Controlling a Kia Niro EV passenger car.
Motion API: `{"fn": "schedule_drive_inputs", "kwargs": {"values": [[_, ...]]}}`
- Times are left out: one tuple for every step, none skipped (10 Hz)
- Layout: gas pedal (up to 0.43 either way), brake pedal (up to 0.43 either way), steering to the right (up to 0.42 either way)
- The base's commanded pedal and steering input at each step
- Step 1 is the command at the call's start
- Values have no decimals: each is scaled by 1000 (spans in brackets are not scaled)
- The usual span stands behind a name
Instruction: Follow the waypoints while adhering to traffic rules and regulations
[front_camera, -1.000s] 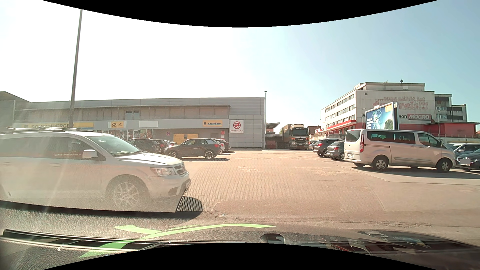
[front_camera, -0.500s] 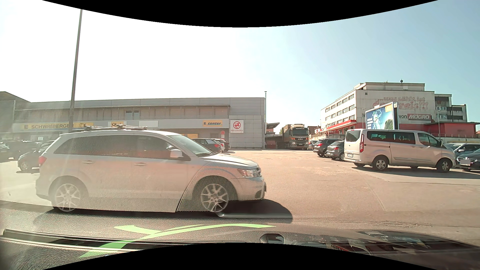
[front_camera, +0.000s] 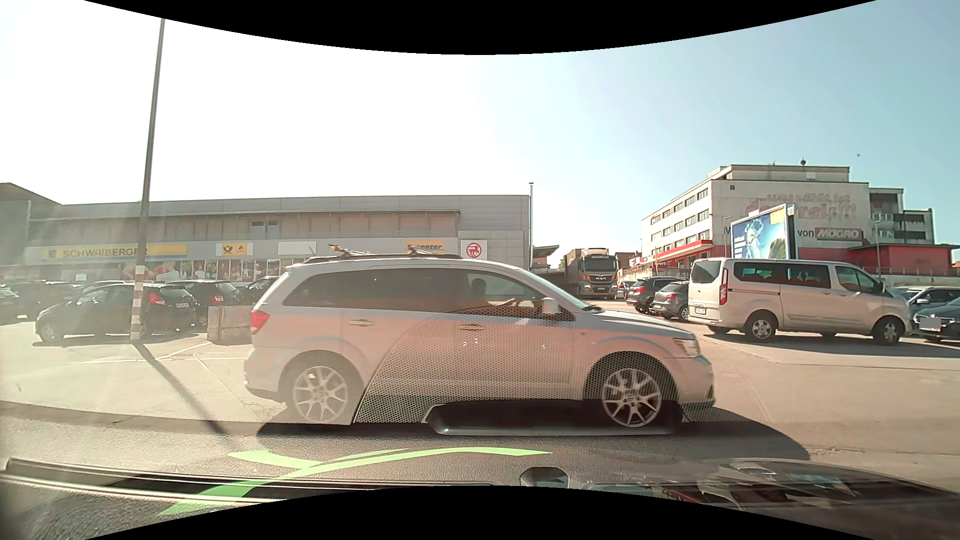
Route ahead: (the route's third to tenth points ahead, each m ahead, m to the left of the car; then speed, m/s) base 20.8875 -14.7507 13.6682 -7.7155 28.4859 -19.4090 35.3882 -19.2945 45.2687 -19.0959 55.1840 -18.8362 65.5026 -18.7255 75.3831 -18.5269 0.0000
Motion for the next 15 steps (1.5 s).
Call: {"fn": "schedule_drive_inputs", "kwargs": {"values": [[0,421,-55],[0,421,-55],[0,421,-56],[0,421,-55],[0,421,-55],[0,421,-55],[0,421,-55],[0,421,-56],[0,421,-55],[0,421,-56],[0,421,-55],[0,421,-56],[0,421,-55],[0,421,-55],[0,421,-55]]}}
